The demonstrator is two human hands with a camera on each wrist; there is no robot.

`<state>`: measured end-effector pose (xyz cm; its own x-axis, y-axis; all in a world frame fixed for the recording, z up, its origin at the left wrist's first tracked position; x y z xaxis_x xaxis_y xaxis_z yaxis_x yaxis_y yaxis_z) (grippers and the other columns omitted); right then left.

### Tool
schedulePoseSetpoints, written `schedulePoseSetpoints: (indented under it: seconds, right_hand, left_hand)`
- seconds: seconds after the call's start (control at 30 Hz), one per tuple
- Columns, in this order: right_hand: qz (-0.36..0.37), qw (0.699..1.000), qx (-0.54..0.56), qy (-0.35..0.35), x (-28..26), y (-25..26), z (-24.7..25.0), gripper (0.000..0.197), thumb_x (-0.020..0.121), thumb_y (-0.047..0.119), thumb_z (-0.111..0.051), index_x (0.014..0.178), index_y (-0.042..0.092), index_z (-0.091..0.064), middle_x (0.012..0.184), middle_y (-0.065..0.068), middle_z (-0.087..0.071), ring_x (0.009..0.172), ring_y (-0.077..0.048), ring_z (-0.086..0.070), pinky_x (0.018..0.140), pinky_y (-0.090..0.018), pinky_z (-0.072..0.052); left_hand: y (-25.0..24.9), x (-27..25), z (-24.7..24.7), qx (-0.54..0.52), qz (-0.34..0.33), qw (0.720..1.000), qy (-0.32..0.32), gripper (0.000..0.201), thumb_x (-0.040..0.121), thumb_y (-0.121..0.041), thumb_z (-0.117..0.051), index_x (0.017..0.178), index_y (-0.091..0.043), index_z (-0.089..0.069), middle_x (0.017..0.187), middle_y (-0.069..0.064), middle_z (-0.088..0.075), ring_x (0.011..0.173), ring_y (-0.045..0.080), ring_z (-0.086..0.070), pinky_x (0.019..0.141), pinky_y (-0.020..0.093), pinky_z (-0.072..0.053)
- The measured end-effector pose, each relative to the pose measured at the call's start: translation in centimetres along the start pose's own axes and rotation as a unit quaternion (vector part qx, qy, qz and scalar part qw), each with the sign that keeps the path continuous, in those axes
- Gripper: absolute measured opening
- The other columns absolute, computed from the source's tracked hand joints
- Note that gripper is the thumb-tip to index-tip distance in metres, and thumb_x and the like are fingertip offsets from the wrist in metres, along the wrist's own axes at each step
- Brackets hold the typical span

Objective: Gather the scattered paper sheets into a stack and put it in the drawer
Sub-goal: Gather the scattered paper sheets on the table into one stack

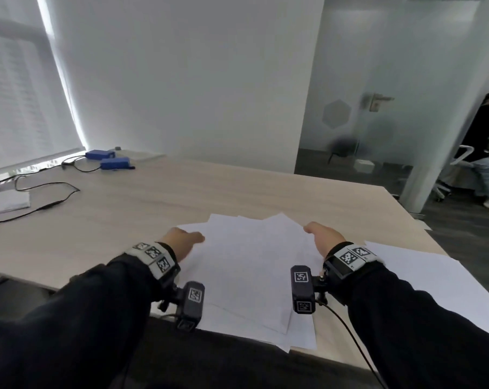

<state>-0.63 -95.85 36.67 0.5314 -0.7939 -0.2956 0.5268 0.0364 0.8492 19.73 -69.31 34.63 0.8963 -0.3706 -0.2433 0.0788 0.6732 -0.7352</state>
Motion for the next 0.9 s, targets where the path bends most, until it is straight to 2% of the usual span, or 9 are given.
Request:
schedulePoseSetpoints:
  seconds: [0.07, 0.1, 0.23, 0.33, 0.47, 0.53, 0.63, 0.8, 0.9]
  right_hand:
    - [-0.008, 1.000, 0.010, 0.008, 0.2, 0.0, -0.6, 0.048, 0.095, 0.036, -0.053, 0.134, 0.008, -0.048, 0.110, -0.012, -0.050, 0.101, -0.034, -0.051, 0.101, -0.044, -0.043]
    - [-0.006, 1.000, 0.012, 0.009, 0.2, 0.0, -1.0, 0.048, 0.095, 0.035, -0.053, 0.134, 0.008, -0.048, 0.106, -0.011, -0.050, 0.100, -0.035, -0.051, 0.102, -0.046, -0.043]
    - [0.005, 1.000, 0.004, -0.001, 0.3, 0.1, -1.7, 0.045, 0.092, 0.037, -0.054, 0.130, 0.013, -0.052, 0.114, -0.012, -0.053, 0.105, -0.034, -0.051, 0.104, -0.051, -0.043]
    - [-0.002, 0.999, 0.038, 0.010, 0.0, -0.1, -1.9, 0.040, 0.094, 0.035, -0.054, 0.128, 0.014, -0.051, 0.113, -0.008, -0.048, 0.102, -0.031, -0.047, 0.105, -0.051, -0.044]
    - [-0.025, 0.994, 0.105, 0.019, -0.4, -0.8, -1.4, 0.038, 0.093, 0.033, -0.056, 0.129, 0.021, -0.050, 0.123, -0.004, -0.046, 0.103, -0.027, -0.045, 0.095, -0.046, -0.050]
    - [-0.012, 0.996, 0.086, 0.003, -0.1, -0.7, -0.6, 0.034, 0.097, 0.027, -0.052, 0.129, 0.015, -0.050, 0.123, -0.006, -0.048, 0.104, -0.026, -0.043, 0.096, -0.042, -0.046]
    - [-0.020, 0.994, 0.103, -0.012, 0.2, -0.9, 0.1, 0.027, 0.095, 0.032, -0.053, 0.116, 0.016, -0.048, 0.105, -0.005, -0.050, 0.104, -0.029, -0.044, 0.106, -0.050, -0.042]
    - [-0.037, 0.991, 0.125, -0.002, 0.2, -1.3, -0.6, 0.029, 0.092, 0.037, -0.056, 0.115, 0.019, -0.048, 0.109, -0.006, -0.049, 0.104, -0.029, -0.048, 0.105, -0.054, -0.042]
    - [-0.045, 0.990, 0.134, 0.003, 0.1, -1.8, -0.9, 0.029, 0.094, 0.034, -0.054, 0.118, 0.019, -0.048, 0.094, -0.001, -0.047, 0.099, -0.027, -0.047, 0.103, -0.054, -0.045]
  left_hand:
    - [0.4, 0.7, 1.3, -0.033, 0.031, 0.999, -0.013, 0.048, 0.095, -0.034, -0.061, 0.123, 0.004, -0.059, 0.090, 0.014, -0.060, 0.088, 0.030, -0.054, 0.078, 0.032, -0.038]
    - [0.4, 0.8, 1.6, -0.048, 0.039, 0.998, -0.014, 0.048, 0.095, -0.034, -0.059, 0.124, 0.004, -0.059, 0.087, 0.015, -0.060, 0.088, 0.033, -0.055, 0.077, 0.033, -0.037]
    - [-0.5, 1.0, 0.6, -0.104, 0.051, 0.993, 0.004, 0.042, 0.095, -0.030, -0.061, 0.124, 0.000, -0.060, 0.132, 0.023, -0.058, 0.108, 0.037, -0.059, 0.087, 0.037, -0.042]
    - [-1.7, 1.8, -1.3, -0.138, 0.043, 0.989, 0.030, 0.032, 0.094, -0.027, -0.062, 0.114, -0.002, -0.061, 0.126, 0.020, -0.062, 0.094, 0.032, -0.057, 0.084, 0.036, -0.041]
    - [-3.0, 2.7, -3.0, -0.117, 0.035, 0.992, 0.045, 0.031, 0.096, -0.025, -0.060, 0.118, -0.004, -0.057, 0.122, 0.018, -0.060, 0.120, 0.037, -0.055, 0.097, 0.042, -0.046]
    - [-3.2, 2.8, -3.2, -0.123, 0.045, 0.990, 0.047, 0.028, 0.095, -0.028, -0.060, 0.113, -0.008, -0.053, 0.104, 0.012, -0.056, 0.106, 0.035, -0.058, 0.082, 0.040, -0.046]
    - [-2.7, 2.8, -3.2, -0.172, 0.079, 0.981, 0.048, 0.028, 0.091, -0.029, -0.063, 0.102, -0.006, -0.052, 0.083, 0.012, -0.052, 0.080, 0.032, -0.057, 0.061, 0.034, -0.044]
    - [-2.7, 2.8, -3.9, -0.183, 0.089, 0.978, 0.053, 0.026, 0.090, -0.027, -0.062, 0.097, -0.004, -0.054, 0.078, 0.013, -0.055, 0.063, 0.027, -0.060, 0.053, 0.028, -0.043]
    - [-2.8, 2.7, -4.3, -0.143, 0.093, 0.984, 0.059, 0.033, 0.091, -0.030, -0.060, 0.074, -0.006, -0.046, 0.061, 0.010, -0.042, 0.039, 0.021, -0.044, 0.045, 0.022, -0.035]
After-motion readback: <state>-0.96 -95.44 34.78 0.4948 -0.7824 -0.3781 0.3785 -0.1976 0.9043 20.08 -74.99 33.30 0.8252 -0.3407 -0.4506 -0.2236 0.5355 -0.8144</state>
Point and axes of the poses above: each hand's wrist, its own x-axis towards the middle knuckle, its own z-axis out of the back of the hand, y = z × x, the point moved 7 cm from there along x, towards the middle knuckle
